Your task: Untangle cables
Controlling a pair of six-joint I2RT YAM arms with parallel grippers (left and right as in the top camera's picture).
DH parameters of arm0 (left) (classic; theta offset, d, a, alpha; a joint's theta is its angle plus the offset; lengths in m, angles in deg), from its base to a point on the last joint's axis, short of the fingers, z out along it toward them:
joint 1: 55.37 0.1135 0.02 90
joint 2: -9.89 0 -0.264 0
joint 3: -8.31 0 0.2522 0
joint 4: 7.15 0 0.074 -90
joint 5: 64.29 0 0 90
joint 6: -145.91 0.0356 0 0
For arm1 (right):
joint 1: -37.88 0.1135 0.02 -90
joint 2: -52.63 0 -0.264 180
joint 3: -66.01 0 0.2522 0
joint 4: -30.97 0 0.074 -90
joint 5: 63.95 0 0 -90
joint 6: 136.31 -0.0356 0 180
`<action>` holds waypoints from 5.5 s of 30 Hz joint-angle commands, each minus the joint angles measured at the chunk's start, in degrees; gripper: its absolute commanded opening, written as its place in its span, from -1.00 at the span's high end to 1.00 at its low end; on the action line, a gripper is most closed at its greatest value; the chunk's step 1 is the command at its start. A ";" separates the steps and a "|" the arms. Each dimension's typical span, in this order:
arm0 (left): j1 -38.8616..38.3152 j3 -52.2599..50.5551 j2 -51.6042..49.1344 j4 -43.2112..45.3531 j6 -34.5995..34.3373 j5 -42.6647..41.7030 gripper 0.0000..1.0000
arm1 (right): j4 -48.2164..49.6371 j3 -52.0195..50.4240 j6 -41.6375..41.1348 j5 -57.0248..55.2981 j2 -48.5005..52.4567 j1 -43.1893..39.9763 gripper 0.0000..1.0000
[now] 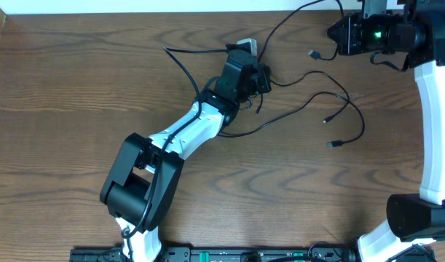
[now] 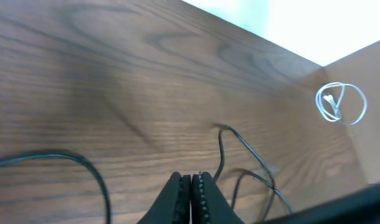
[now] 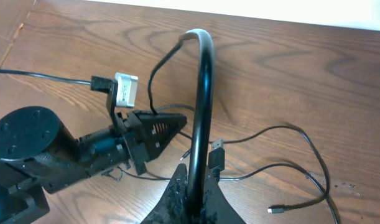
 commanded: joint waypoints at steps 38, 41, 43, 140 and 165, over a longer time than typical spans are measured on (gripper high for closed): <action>7.96 0.61 30.99 10.64 2.73 -4.79 0.85 | -12.57 0.37 17.33 6.34 20.24 1.51 0.50; 7.96 0.61 31.50 11.13 1.66 -4.79 0.85 | -12.85 0.37 18.49 6.21 22.25 2.71 0.38; 7.93 0.61 31.69 10.84 1.46 -4.87 0.85 | -12.70 0.37 19.23 6.19 22.82 3.19 0.17; 5.75 0.48 -0.68 -19.76 18.05 -74.99 0.85 | 3.37 0.39 8.31 10.80 21.92 3.96 0.88; 6.49 0.50 -1.57 -23.28 1.29 -24.90 -0.41 | 3.21 0.37 2.75 -0.48 21.94 6.99 0.20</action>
